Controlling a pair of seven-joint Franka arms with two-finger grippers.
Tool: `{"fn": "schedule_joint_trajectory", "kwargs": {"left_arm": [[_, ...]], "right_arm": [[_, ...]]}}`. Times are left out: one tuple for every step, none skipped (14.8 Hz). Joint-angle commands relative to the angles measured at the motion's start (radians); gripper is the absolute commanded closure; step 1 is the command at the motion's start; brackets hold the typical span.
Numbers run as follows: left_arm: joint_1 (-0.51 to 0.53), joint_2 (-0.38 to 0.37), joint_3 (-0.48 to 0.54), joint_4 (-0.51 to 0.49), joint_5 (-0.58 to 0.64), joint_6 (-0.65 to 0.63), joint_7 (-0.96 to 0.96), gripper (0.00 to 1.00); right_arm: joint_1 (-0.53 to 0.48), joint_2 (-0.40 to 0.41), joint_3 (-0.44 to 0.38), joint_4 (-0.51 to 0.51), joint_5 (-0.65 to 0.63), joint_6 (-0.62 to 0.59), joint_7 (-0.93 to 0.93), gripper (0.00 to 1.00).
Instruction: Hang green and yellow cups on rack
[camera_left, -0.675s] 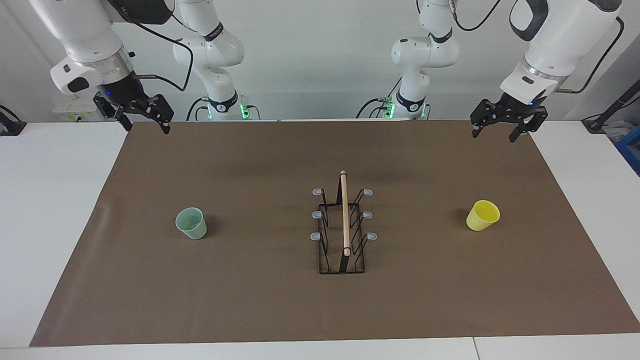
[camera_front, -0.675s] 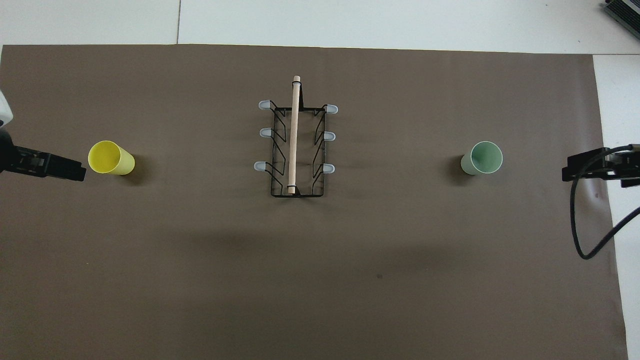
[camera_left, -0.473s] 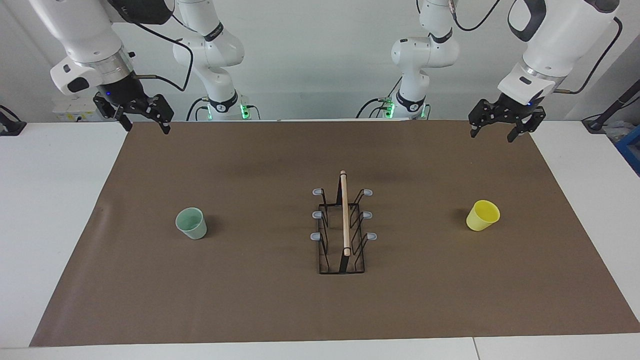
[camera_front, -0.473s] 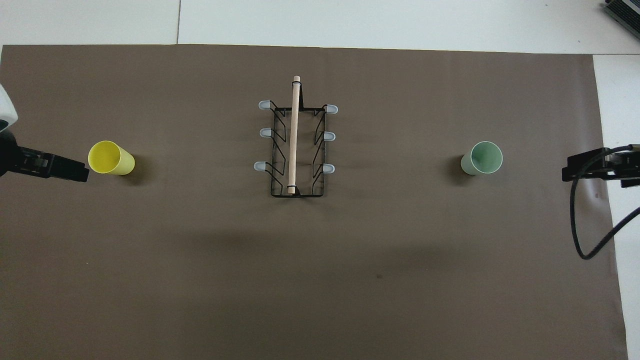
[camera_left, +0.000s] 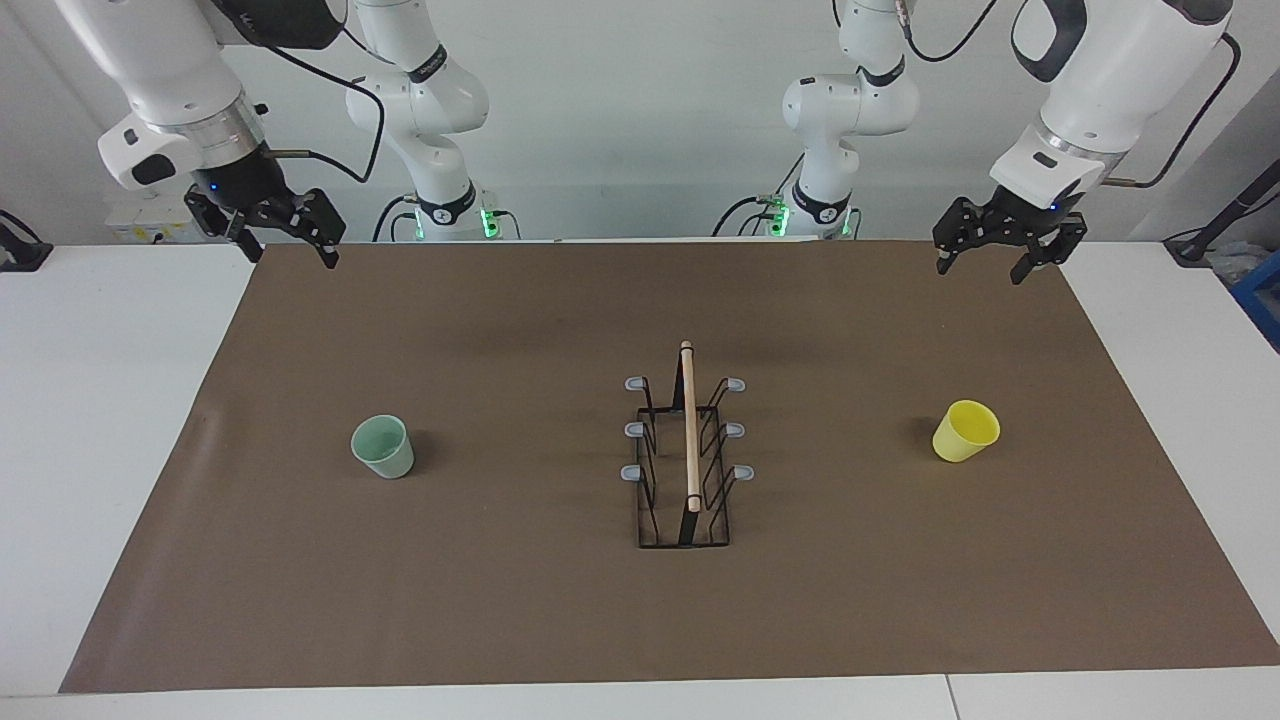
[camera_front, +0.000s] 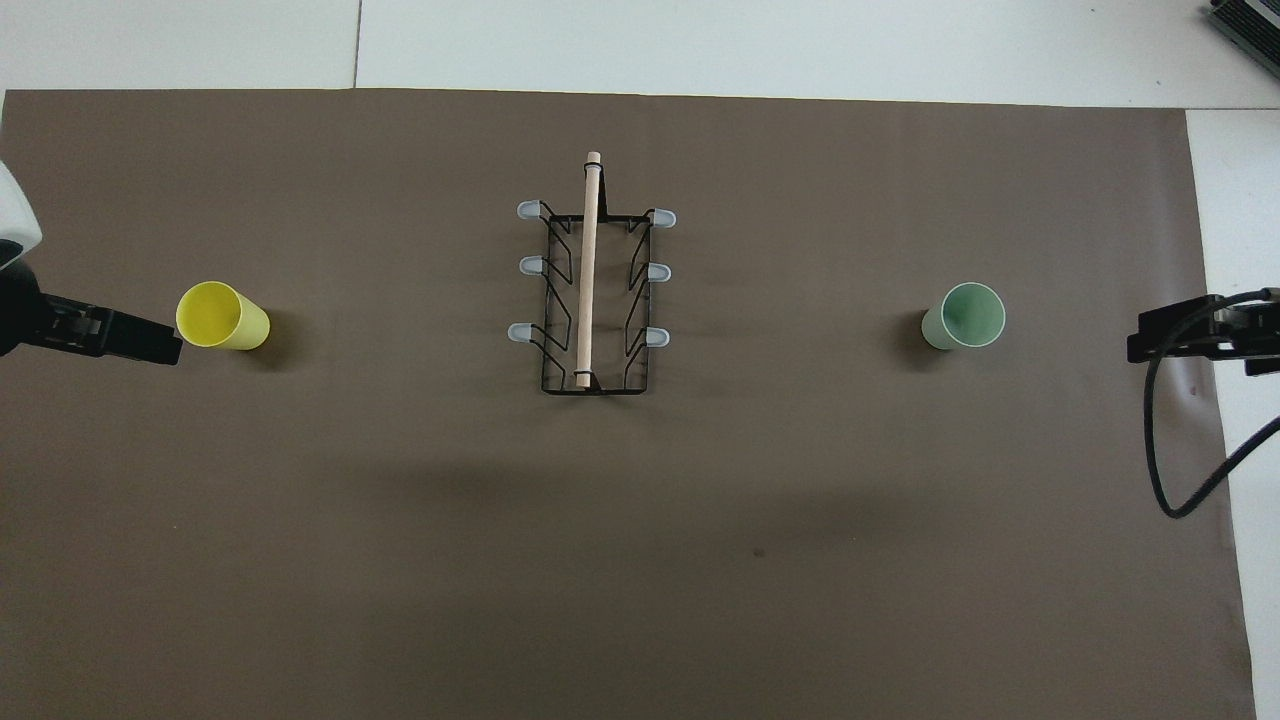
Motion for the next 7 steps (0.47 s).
{"fn": "schedule_joint_trajectory", "kwargs": {"left_arm": [[-0.008,-0.028,0.003,-0.026,0.016,0.007,-0.025,0.00],[-0.005,-0.024,0.003,-0.023,0.012,0.007,-0.037,0.00],[-0.006,-0.017,0.011,-0.017,0.007,0.009,-0.048,0.00],[-0.006,-0.016,0.015,-0.014,0.007,0.009,-0.049,0.00],[-0.003,-0.013,0.017,-0.014,0.006,0.010,-0.051,0.00],[0.004,-0.001,0.017,-0.008,0.007,0.012,-0.051,0.00],[0.007,0.009,0.017,0.003,0.007,0.012,-0.051,0.00]], "right_arm": [[0.001,0.032,0.008,-0.010,0.009,0.051,0.005,0.00],[0.002,0.073,0.008,-0.002,0.008,0.072,0.007,0.00],[0.002,0.112,0.011,0.001,0.003,0.118,0.004,0.00],[0.001,0.150,0.019,0.018,0.002,0.155,0.004,0.00],[-0.002,0.210,0.030,0.054,-0.001,0.161,0.004,0.00],[-0.001,0.289,0.031,0.129,-0.003,0.161,0.005,0.00],[-0.001,0.369,0.033,0.213,-0.004,0.158,0.005,0.00]]}}
